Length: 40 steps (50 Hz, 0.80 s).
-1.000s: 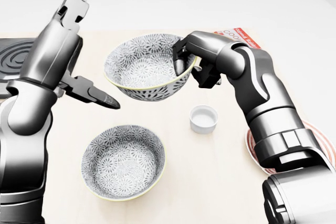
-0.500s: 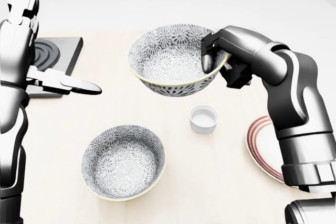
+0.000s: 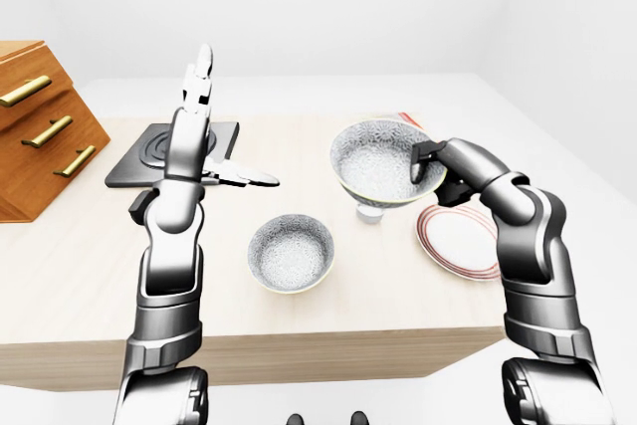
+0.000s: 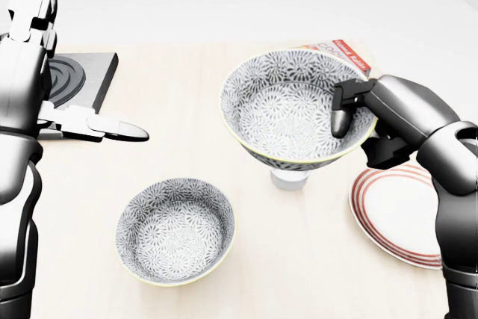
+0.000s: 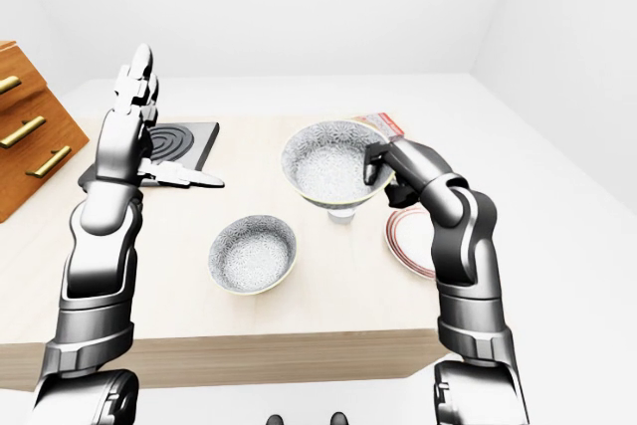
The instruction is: Pick the akita bowl from table center and place it on the plate.
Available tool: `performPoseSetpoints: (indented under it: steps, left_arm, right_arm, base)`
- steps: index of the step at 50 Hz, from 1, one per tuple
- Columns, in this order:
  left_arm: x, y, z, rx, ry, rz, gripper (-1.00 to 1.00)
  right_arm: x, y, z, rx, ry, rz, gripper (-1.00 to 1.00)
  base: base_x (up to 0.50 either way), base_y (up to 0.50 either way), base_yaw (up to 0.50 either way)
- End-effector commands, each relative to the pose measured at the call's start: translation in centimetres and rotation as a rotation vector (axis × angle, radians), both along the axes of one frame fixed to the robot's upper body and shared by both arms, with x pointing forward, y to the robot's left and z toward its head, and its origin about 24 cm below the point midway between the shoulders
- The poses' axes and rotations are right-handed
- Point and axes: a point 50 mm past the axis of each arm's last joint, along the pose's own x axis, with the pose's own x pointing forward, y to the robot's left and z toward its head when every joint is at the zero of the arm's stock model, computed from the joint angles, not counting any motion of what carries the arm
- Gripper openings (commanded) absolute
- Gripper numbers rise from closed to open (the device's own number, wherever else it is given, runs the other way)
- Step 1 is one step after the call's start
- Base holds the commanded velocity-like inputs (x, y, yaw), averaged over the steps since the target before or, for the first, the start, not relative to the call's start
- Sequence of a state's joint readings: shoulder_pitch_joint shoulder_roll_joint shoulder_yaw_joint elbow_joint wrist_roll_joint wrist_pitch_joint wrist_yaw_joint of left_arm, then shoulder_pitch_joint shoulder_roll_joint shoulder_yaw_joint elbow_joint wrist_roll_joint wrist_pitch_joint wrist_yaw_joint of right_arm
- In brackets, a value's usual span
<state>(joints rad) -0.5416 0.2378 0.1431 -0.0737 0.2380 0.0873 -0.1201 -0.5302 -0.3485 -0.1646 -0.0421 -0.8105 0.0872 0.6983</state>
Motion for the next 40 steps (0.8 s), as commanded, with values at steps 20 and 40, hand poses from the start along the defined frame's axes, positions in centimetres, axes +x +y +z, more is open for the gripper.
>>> performPoseSetpoints:
  steps: [20, 40]
  left_arm:
    - [0.4, -0.2, -0.5, -0.002, 0.026, -0.003, 1.0]
    - [0.4, -0.2, -0.6, 0.006, 0.03, 0.002, 1.0]
  right_arm:
    - [-6.1, -6.6, -2.7, 0.181, 0.005, -0.13, -1.0]
    - [-7.6, -10.6, -5.2, 0.233, 0.063, -0.303, -1.0]
  base:
    - [0.0, 0.0, 0.0]
    - [0.0, 0.0, 0.0]
